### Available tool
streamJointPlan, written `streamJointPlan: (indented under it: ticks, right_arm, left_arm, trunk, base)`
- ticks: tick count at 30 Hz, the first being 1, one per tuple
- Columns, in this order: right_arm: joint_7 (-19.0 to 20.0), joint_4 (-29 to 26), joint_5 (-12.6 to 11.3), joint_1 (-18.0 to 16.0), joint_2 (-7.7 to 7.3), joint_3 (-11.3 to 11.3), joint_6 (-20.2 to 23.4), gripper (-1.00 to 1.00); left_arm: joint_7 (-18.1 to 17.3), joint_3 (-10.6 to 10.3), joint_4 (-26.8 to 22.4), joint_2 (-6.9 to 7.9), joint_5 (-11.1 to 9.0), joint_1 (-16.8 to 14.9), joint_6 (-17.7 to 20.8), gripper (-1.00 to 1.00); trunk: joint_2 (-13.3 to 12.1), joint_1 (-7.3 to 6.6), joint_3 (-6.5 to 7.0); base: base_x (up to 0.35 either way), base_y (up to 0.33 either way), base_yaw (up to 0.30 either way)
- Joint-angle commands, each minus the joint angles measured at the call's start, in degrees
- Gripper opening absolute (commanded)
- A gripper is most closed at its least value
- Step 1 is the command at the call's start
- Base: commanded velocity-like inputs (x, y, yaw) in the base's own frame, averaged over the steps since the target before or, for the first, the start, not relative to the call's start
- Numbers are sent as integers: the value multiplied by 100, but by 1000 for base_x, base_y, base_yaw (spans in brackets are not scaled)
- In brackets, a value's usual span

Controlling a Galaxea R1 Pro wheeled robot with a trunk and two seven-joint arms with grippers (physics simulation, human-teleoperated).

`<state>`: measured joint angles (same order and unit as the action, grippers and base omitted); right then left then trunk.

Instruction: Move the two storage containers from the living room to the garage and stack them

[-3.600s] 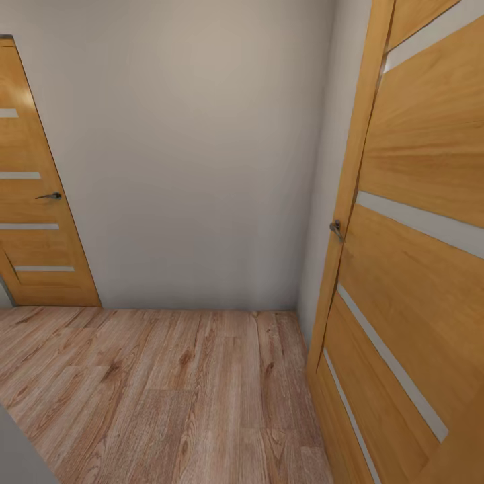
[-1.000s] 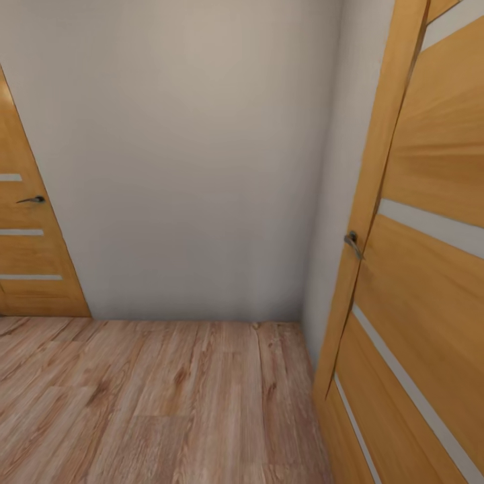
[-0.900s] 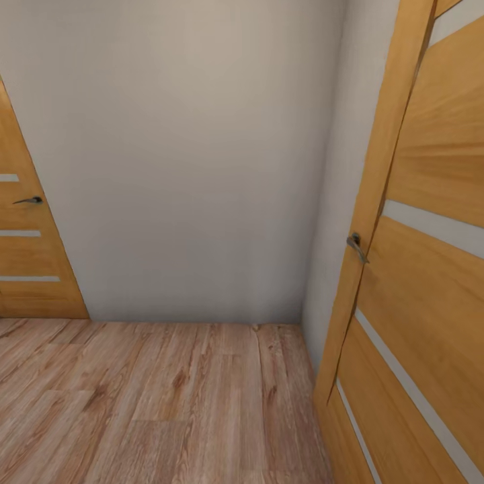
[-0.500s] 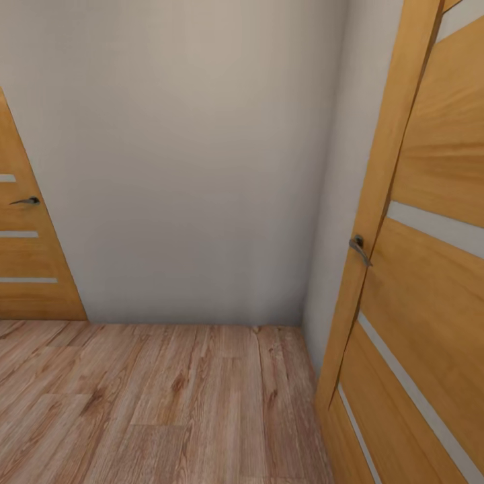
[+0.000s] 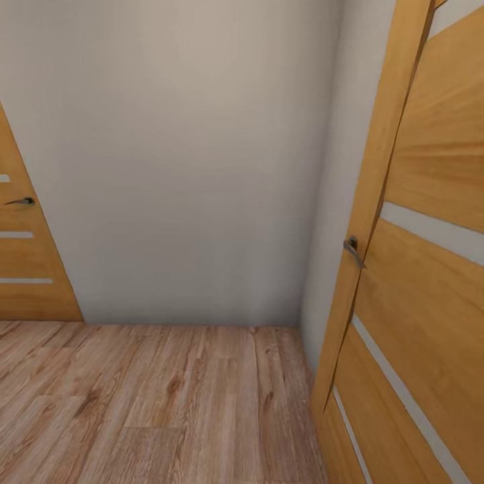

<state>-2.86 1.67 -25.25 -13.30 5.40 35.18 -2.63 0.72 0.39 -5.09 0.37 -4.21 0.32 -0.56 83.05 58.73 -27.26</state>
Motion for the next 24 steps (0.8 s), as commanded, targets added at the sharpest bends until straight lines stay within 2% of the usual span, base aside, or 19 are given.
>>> streamJointPlan:
  ticks: [1,10,24]
  right_arm:
    - [-4,18,-50,-6,5,47,-27,100]
    - [-4,18,-50,-6,5,49,-27,100]
    - [-4,18,-50,-6,5,50,-27,100]
  left_arm:
    - [7,0,-10,-1,-46,3,-6,100]
    - [7,-1,-10,6,-53,3,-4,100]
    - [7,-3,-10,8,-54,3,3,100]
  trunk:
    - [2,0,-5]
    - [2,0,-5]
    - [2,0,-5]
  base:
    - [22,-67,0]
    - [44,-20,0]
    - [291,-1,0]
